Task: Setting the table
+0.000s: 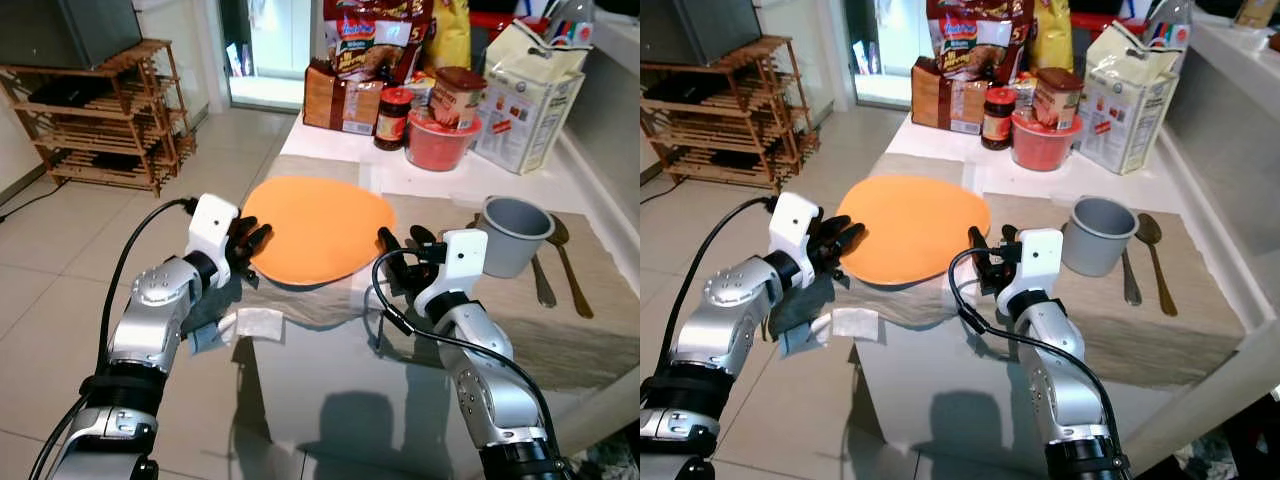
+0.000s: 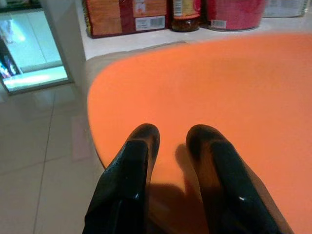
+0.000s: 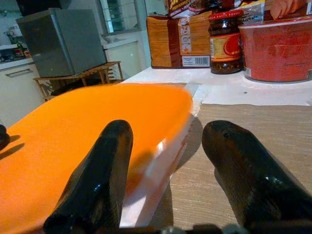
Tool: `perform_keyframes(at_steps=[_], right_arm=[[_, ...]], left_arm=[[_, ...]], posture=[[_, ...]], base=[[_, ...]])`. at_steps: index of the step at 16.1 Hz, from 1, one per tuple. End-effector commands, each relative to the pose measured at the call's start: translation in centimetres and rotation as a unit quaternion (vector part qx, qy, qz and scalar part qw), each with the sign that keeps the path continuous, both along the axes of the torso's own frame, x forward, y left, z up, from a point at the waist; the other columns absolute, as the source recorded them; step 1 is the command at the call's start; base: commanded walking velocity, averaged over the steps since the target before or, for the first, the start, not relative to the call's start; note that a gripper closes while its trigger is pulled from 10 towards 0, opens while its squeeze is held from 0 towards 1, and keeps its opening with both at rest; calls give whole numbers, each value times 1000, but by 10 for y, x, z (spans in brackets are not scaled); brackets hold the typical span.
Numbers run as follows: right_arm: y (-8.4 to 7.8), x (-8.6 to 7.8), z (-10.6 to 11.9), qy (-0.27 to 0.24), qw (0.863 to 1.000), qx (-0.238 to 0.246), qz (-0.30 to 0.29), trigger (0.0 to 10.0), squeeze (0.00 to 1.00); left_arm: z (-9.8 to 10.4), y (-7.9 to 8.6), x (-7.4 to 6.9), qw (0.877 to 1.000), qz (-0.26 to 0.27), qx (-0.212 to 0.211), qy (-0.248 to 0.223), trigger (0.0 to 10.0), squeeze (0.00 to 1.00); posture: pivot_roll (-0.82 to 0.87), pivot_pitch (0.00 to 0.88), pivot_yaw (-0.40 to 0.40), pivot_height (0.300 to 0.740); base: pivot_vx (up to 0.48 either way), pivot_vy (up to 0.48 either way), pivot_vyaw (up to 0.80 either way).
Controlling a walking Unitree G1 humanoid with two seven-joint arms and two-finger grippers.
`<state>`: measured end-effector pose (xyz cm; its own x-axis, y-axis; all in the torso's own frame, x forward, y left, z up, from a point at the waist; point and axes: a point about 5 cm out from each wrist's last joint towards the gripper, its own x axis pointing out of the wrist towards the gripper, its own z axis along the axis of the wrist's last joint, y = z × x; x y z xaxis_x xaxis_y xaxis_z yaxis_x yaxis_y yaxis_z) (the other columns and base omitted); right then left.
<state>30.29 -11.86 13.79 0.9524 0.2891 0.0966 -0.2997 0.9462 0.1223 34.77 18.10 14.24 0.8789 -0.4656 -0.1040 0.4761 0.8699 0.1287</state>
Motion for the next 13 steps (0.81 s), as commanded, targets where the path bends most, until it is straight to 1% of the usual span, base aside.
perform_keyframes(at_steps=[1,2,4,5,7,9,10,11,12,13], right_arm=[[0,1,3,-1,1000,5,5,10000,0],[1,1,3,0,1000,1,10,10000,0],[3,1,2,6,1000,0,19,10000,0],[5,2,1,10,1000,10,24,10000,0],[8,4,1,28,998,54,30,10000,0],[18,5,6,27,995,78,58,10000,0],[22,4,9,24,994,82,71,10000,0],[22,4,9,26,994,80,72,10000,0],[22,3,7,31,994,72,73,10000,122],[23,4,3,35,996,48,69,10000,1000]], left_arm=[[-30,5,-8,998,18,-5,57,10000,0],[-37,6,-11,998,24,-6,65,10000,0],[-39,4,-12,998,21,-6,66,10000,0],[-39,3,-11,998,21,-7,66,10000,0],[-40,3,-10,998,19,-10,65,10000,0],[-40,1,-9,998,12,-6,65,10000,0],[-41,1,-9,998,10,-4,64,10000,0],[-40,1,-9,998,7,-2,64,10000,0],[-40,0,-8,998,6,-2,63,10000,0],[-39,0,-8,998,5,-3,61,10000,0]], posture=[[-31,5,-40,740],[-32,8,-44,740],[-31,10,-49,740],[-31,10,-49,740],[-33,8,-48,740],[-28,8,-50,740],[-27,8,-51,740],[-24,8,-54,740],[-26,8,-52,740],[-27,8,-52,740]], base=[[0,0,0],[0,0,0],[0,0,0],[0,0,0],[0,0,0],[0,0,0],[0,0,0],[0,0,0],[0,0,0],[0,0,0]])
